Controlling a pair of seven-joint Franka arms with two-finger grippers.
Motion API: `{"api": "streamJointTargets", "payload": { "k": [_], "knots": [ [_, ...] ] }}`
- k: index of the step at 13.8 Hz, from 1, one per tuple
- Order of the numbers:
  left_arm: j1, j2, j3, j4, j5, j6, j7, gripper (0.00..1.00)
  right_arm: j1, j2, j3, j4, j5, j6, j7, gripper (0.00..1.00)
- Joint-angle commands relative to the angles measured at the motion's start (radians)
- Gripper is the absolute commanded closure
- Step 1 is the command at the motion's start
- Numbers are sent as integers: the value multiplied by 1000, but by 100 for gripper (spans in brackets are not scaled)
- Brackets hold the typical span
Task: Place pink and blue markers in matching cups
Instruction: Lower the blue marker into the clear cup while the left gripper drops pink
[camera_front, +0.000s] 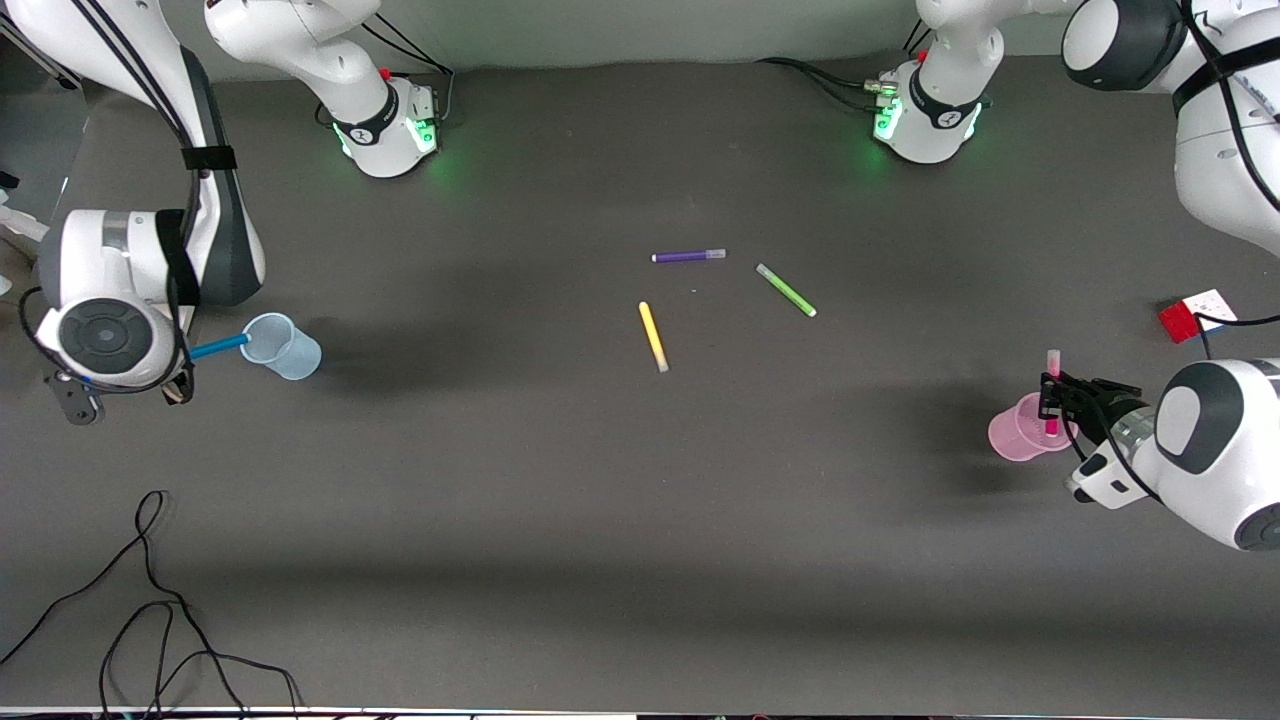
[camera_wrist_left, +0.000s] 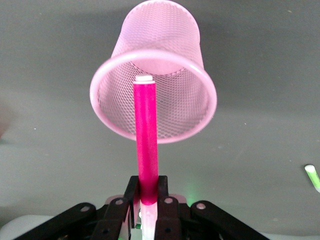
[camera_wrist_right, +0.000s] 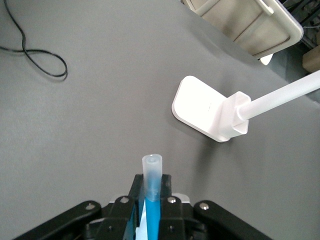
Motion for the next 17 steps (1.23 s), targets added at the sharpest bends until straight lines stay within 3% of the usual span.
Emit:
{"api": "streamJointTargets", "payload": {
  "k": [1,2,3,4,8,14,17],
  "knots": [
    [-21,21,16,36,13,1,-17,94,10,-39,-1,-73,-50,104,172,100],
    [-21,22,16,34,13,3,-27,78,11,-38,1,-77,-50,108,194,100],
    [-21,22,16,34,13,9,-27,30,11,-39,1,-97,-50,108,212,100],
    [-21,22,16,33,15,20,-28,0,11,-42,-1,-120,-52,108,246,100],
    [-42,-11,13,33,52,23,-28,0,14,-42,2,-181,-108,111,320,100],
    [-21,-264,1,-36,26,44,80,0,40,-6,5,-188,-110,111,360,98],
    [14,-440,1,-181,-35,150,99,0,45,-4,5,-186,-108,102,373,55]
  ]
}}
